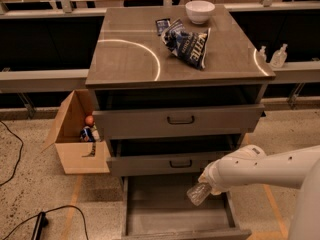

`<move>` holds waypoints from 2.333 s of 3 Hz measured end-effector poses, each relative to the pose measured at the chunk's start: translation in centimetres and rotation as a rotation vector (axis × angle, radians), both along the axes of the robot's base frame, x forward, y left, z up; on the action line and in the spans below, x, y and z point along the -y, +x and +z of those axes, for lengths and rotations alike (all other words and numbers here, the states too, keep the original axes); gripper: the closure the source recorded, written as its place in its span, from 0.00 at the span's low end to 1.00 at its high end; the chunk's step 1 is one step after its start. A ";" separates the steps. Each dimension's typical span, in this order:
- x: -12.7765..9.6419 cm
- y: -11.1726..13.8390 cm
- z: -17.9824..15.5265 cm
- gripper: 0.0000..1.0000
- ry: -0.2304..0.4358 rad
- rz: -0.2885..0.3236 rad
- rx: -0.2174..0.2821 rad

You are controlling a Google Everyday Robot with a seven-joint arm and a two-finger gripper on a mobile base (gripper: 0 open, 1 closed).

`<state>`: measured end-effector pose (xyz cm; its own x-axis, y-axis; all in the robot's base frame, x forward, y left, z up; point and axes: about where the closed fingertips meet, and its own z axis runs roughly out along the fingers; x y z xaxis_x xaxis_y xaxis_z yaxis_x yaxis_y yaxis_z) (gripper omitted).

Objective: Pick water bottle from bottom drawer and place on counter

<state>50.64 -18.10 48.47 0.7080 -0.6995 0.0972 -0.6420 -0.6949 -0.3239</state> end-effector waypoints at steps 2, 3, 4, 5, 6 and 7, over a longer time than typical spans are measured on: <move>0.9 0.1 1.8 1.00 -0.014 -0.018 0.018; 2.8 -0.2 4.8 1.00 -0.043 -0.048 0.041; 4.7 -0.3 9.2 1.00 -0.059 -0.076 0.069; 6.1 -0.2 14.1 1.00 -0.018 -0.090 0.096; 7.0 0.2 19.0 1.00 0.051 -0.079 0.121; 7.3 1.2 23.7 1.00 0.113 -0.021 0.179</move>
Offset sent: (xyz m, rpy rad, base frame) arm 0.0027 -0.0226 0.0469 -0.0370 -0.0471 -0.0482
